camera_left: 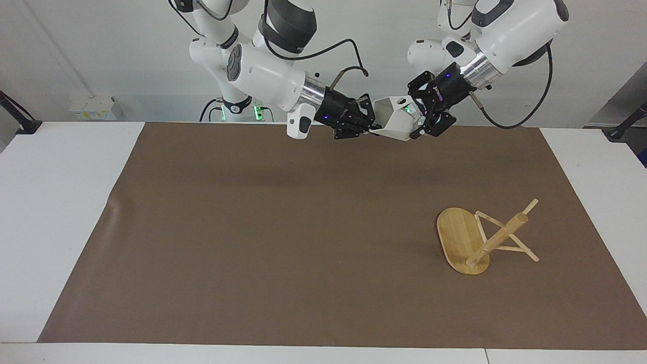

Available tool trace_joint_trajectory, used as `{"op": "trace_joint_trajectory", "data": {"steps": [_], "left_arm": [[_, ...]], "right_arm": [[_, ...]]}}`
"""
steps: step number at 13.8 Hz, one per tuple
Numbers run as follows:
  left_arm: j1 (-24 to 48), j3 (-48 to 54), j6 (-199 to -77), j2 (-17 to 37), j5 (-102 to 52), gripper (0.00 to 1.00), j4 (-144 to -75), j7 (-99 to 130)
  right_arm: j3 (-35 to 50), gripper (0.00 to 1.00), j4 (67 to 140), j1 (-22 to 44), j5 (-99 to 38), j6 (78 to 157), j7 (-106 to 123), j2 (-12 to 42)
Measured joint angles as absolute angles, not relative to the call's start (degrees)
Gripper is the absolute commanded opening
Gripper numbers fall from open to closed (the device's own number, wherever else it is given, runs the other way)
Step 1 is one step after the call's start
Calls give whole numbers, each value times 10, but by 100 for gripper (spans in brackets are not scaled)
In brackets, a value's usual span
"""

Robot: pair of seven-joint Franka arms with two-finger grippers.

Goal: Hang cup on rack

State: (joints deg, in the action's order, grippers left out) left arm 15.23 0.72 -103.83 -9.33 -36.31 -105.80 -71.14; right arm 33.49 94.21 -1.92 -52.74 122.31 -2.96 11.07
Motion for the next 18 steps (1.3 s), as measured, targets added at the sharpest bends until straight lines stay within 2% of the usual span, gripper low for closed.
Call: {"op": "trace_joint_trajectory", "data": {"steps": [4, 5, 6, 7, 16, 18], "left_arm": [[159, 8, -1062, -103, -365, 100, -1081, -711], [161, 8, -1067, -104, -365, 68, -1084, -710], [162, 8, -1071, -105, -365, 27, -1084, -709], [162, 8, -1072, -105, -365, 2, -1084, -709], [162, 7, -1078, -105, -366, 0, -1085, -702], [162, 7, -1079, -105, -367, 0, -1085, -700]], "right_arm": [[335, 0, 942, -19, -527, 1223, -30, 111], [335, 0, 942, -19, -527, 1223, -30, 111], [335, 0, 942, -19, -527, 1223, -30, 111], [335, 0, 942, -19, -527, 1223, -30, 111], [335, 0, 943, -20, -527, 1221, -30, 111], [335, 18, 943, -20, -527, 1222, -30, 111]]}}
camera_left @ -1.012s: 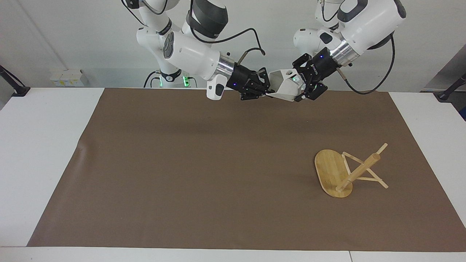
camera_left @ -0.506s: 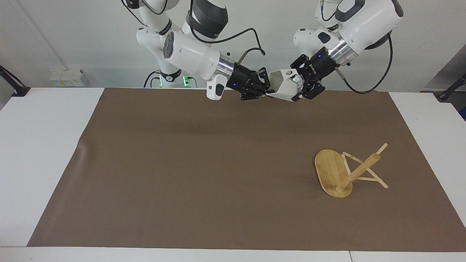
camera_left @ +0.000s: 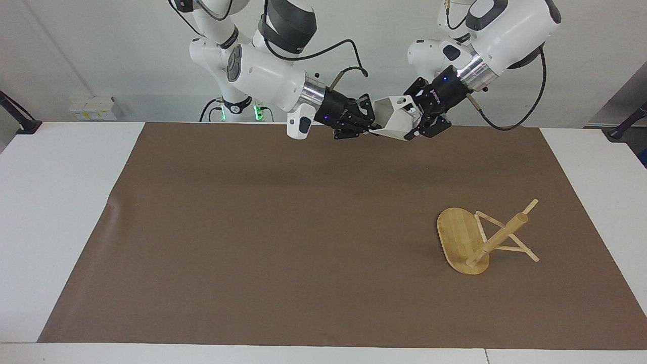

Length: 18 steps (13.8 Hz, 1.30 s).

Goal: Hang cup on rack

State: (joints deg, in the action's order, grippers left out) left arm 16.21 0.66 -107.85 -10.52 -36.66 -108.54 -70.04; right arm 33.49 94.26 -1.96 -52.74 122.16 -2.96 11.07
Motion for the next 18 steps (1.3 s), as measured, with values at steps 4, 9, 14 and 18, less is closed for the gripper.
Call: {"op": "trace_joint_trajectory", "data": {"steps": [4, 9, 14, 18], "left_arm": [[162, 7, -1082, -105, -367, 0, -1087, -678], [161, 1, -1086, -105, -367, 0, -1089, -666], [161, -2, -1131, -105, -346, 0, -1110, -620], [161, 0, -1177, -105, -290, 0, -1117, -507]], "right_arm": [[335, 49, 942, -20, -527, 1227, -30, 111], [335, 100, 942, -20, -527, 1228, -33, 111], [331, 100, 939, -21, -518, 1253, -40, 110], [315, 100, 938, -24, -382, 1295, -41, 106]]}}
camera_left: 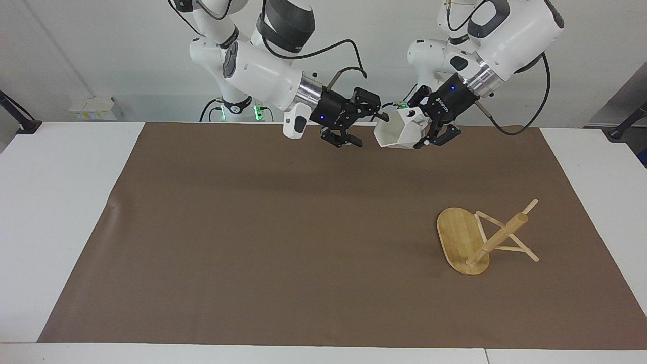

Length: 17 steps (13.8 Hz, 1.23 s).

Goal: Hang cup on rack

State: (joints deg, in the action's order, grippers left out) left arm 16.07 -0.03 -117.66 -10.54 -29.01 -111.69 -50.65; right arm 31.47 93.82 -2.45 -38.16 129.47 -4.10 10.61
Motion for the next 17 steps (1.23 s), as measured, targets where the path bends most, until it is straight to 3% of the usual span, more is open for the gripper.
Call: {"op": "trace_joint_trajectory", "data": {"steps": [4, 12, 17], "left_arm": [[161, 1, -1204, -104, -235, 0, -1130, -335], [162, 3, -1289, -21, -190, 0, -1140, -190], [160, -2, -1330, 21, -190, 0, -1121, -159]], "right_arm": [[258, 100, 938, -27, -217, 1295, -41, 98], [139, 100, 945, -34, -179, 1280, 47, 92], [41, 100, 945, -36, -140, 1185, 59, 49]]}}
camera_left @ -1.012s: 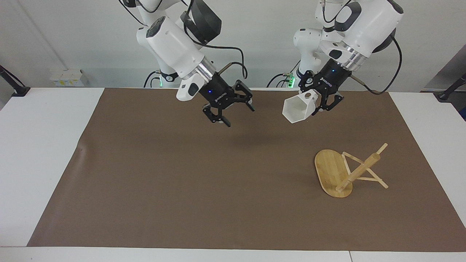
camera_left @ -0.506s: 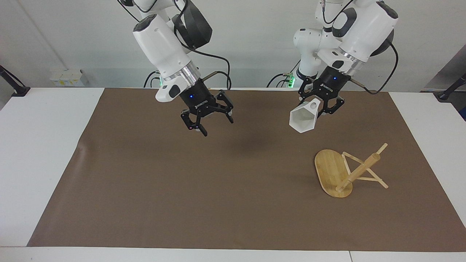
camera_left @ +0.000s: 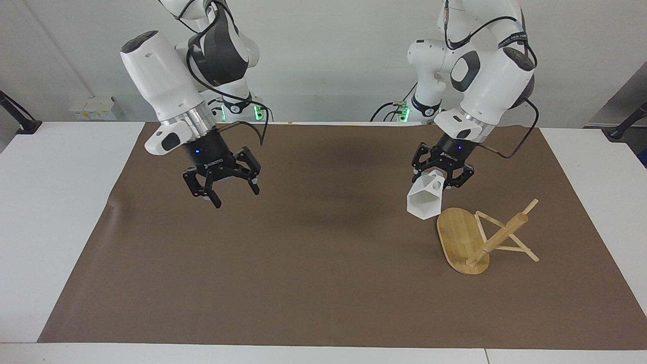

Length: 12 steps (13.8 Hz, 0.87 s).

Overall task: Hang cup on rack
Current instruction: 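Move the cup with the left gripper over the wooden rack pegs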

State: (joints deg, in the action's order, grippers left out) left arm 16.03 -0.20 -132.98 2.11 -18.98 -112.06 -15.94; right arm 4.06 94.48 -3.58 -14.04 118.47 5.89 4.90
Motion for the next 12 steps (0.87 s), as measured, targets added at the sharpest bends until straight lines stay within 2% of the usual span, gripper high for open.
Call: {"op": "trace_joint_trajectory", "data": {"steps": [4, 7, 12], "left_arm": [[151, -8, -1353, 40, -139, 0, -1100, -155], [143, -8, -1354, 67, -98, 0, -1065, -152], [131, -8, -1355, 83, -97, 0, -1059, -146]], "right_arm": [[11, 100, 947, -36, -11, 1130, 59, 39], [-14, 100, 951, -36, 10, 1096, 59, 38], [-31, 100, 953, -36, 11, 1030, 59, 30]]}}
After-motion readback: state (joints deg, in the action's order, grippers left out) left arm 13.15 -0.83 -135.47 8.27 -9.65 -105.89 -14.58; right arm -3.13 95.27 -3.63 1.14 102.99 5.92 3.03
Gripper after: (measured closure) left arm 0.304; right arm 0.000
